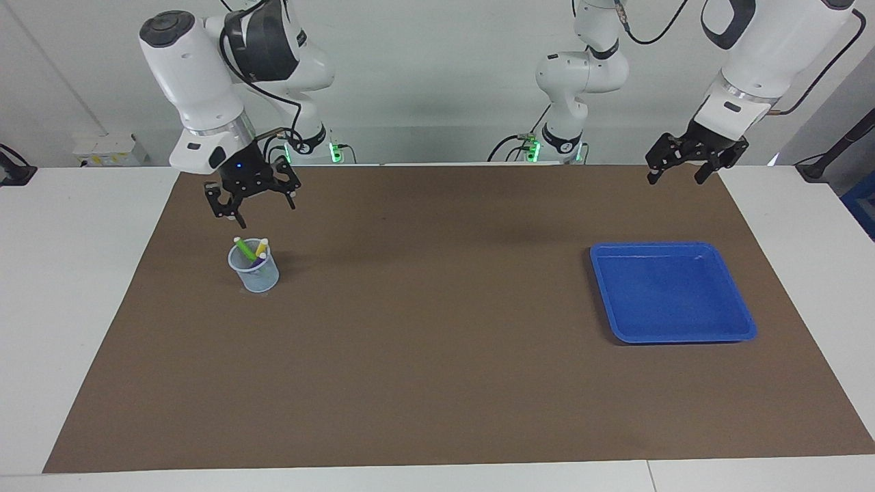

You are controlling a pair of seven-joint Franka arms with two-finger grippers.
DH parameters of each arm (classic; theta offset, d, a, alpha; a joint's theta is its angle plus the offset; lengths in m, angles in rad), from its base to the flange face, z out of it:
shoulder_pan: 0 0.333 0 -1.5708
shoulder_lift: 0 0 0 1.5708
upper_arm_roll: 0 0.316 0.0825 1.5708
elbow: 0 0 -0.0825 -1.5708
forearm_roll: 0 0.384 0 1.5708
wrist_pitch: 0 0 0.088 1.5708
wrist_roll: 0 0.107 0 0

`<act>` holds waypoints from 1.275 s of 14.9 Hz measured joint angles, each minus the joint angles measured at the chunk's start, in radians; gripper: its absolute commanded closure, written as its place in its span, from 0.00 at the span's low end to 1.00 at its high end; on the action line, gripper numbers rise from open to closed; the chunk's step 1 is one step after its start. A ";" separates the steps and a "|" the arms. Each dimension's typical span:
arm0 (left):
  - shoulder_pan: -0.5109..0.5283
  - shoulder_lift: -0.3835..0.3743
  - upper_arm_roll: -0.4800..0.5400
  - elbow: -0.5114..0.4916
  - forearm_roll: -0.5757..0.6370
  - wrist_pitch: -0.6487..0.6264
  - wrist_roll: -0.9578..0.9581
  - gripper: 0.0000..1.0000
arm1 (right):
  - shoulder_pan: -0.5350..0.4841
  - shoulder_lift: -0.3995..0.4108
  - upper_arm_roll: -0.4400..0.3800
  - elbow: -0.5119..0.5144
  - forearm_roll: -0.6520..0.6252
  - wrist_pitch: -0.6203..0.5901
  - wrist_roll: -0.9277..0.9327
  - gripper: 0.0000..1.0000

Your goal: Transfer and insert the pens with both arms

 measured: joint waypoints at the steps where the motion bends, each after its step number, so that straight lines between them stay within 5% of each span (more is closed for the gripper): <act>1: 0.000 0.000 0.000 0.000 0.000 0.000 0.000 0.00 | -0.010 -0.007 -0.001 0.029 0.000 -0.048 0.000 0.00; 7: 0.000 0.000 0.000 0.000 0.000 0.000 0.000 0.00 | -0.010 -0.007 0.005 0.204 -0.037 -0.268 0.000 0.00; 19: 0.000 0.000 0.002 0.000 0.001 0.000 0.000 0.00 | -0.011 0.066 0.031 0.270 -0.041 -0.269 0.001 0.00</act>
